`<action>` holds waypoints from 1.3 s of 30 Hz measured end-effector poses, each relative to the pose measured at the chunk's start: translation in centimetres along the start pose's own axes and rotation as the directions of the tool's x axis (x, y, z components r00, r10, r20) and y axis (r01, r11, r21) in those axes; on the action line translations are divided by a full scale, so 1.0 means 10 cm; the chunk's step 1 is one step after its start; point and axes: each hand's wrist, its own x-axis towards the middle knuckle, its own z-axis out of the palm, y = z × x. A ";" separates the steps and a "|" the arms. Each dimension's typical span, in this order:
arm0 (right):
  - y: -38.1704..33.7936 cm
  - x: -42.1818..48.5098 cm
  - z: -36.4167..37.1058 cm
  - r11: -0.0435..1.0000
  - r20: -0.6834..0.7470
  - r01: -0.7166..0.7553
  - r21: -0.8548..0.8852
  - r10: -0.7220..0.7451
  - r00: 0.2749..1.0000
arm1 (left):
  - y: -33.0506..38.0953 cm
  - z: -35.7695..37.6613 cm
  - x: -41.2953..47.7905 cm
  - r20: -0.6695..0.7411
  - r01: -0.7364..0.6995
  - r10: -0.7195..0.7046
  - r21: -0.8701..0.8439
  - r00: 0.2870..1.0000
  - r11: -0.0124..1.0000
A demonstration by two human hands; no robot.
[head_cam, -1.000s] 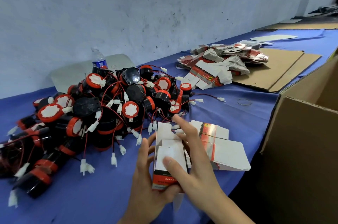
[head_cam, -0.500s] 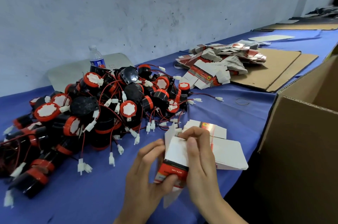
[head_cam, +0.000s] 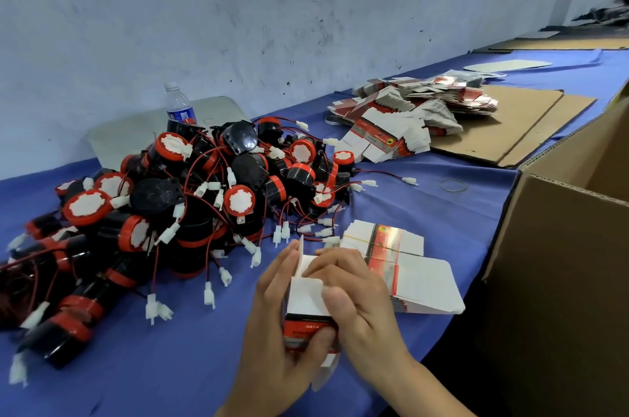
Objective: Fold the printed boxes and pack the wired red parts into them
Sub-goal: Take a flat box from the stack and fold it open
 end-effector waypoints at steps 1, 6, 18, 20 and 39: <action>-0.01 0.00 0.01 1.000 -0.012 -0.012 -0.008 0.012 1.000 | -0.01 0.00 -0.01 0.002 -0.011 0.011 -0.002 1.000 1.000; -0.06 0.03 0.01 0.996 0.034 -0.089 0.024 0.088 0.996 | -0.02 0.00 -0.06 -0.001 0.018 -0.018 -0.015 1.000 1.000; -0.03 0.04 -0.06 0.991 0.223 -0.100 0.083 0.079 0.971 | -0.05 0.01 -0.06 0.009 -0.017 0.016 0.021 1.000 1.000; -0.03 0.06 -0.06 0.994 0.240 -0.097 0.055 0.081 0.967 | -0.06 0.02 -0.05 0.012 -0.036 0.035 0.046 0.999 0.998; 0.08 -0.02 0.01 0.964 -0.001 -0.173 0.202 0.176 0.984 | -0.04 0.02 -0.03 0.091 -0.079 0.068 0.124 0.994 0.989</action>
